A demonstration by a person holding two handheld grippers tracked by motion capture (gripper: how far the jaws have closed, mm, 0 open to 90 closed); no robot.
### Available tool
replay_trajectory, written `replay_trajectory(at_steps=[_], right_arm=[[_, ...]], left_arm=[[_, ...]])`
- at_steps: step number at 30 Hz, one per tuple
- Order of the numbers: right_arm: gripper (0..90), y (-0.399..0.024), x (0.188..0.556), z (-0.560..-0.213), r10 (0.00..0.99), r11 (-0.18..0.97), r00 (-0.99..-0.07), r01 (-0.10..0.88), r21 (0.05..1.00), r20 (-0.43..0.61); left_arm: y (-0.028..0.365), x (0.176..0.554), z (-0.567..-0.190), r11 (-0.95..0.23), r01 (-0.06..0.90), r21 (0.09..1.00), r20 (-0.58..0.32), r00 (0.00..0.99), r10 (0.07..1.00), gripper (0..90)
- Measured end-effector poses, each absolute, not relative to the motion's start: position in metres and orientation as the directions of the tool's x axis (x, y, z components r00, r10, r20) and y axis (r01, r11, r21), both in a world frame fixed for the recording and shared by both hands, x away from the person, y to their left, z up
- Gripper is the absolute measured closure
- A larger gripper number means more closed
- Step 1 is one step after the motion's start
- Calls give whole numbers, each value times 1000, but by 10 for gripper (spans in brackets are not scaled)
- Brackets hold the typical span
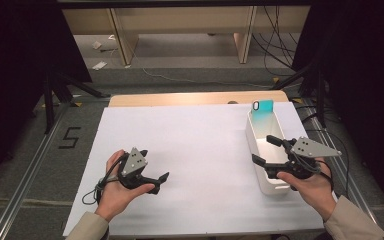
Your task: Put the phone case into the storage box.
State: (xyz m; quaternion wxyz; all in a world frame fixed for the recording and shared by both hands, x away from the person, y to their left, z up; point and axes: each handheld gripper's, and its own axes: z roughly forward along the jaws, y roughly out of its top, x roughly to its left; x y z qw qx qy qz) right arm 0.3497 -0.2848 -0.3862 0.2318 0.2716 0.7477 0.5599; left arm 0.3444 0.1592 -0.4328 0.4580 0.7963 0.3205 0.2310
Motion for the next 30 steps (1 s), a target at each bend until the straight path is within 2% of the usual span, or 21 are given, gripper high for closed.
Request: replay_trajectory(at_steps=[30], right_arm=[[203, -292, 335, -392, 656, 220, -754, 139, 965, -41]], left_arm=[[159, 345, -433, -374, 298, 878, 75, 687, 723, 0]])
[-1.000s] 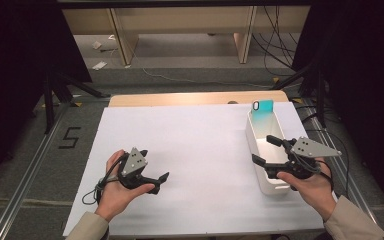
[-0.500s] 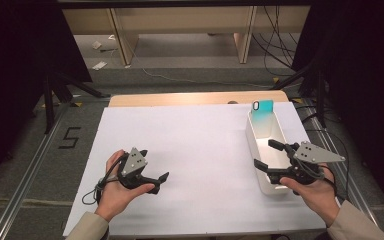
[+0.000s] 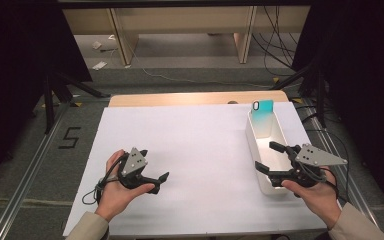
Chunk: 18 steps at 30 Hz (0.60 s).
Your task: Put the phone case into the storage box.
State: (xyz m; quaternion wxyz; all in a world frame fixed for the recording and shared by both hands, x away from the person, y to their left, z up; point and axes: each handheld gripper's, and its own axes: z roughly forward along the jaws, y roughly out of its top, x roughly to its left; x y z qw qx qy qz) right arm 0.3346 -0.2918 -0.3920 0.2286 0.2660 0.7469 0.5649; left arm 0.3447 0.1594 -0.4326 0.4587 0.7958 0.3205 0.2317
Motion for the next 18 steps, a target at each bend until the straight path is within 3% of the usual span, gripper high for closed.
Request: replay_trajectory(at_steps=[18], right_arm=[[201, -292, 335, -394, 657, 218, -752, 138, 966, -41]], left_arm=[[159, 346, -434, -372, 299, 879, 72, 688, 722, 0]])
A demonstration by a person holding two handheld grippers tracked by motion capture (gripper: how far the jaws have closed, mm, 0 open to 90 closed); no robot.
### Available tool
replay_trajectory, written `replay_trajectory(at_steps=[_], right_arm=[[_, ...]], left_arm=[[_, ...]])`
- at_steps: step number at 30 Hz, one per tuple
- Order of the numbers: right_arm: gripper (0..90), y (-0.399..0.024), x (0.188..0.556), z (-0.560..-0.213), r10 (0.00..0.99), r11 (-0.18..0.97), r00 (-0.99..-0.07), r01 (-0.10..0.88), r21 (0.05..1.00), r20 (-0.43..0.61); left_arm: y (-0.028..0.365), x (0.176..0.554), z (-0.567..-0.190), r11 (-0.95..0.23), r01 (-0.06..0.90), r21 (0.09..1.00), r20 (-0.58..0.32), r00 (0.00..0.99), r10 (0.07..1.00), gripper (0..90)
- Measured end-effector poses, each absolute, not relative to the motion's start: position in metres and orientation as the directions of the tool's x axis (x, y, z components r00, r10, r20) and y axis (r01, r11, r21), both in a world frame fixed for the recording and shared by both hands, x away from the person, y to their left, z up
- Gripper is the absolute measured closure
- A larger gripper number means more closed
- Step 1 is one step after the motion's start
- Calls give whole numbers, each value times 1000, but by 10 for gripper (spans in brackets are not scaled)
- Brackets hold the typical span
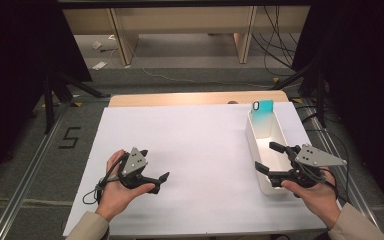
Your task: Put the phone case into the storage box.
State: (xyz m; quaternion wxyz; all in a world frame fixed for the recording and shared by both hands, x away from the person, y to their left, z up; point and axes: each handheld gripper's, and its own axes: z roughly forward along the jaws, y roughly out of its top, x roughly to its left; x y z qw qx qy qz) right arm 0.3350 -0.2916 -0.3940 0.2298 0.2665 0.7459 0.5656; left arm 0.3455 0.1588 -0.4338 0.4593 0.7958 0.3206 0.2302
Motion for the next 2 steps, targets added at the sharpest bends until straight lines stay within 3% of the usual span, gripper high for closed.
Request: replay_trajectory(at_steps=[2], right_arm=[[200, -292, 335, -394, 658, 218, -752, 137, 966, -41]], left_arm=[[159, 346, -434, -372, 299, 878, 72, 688, 722, 0]])
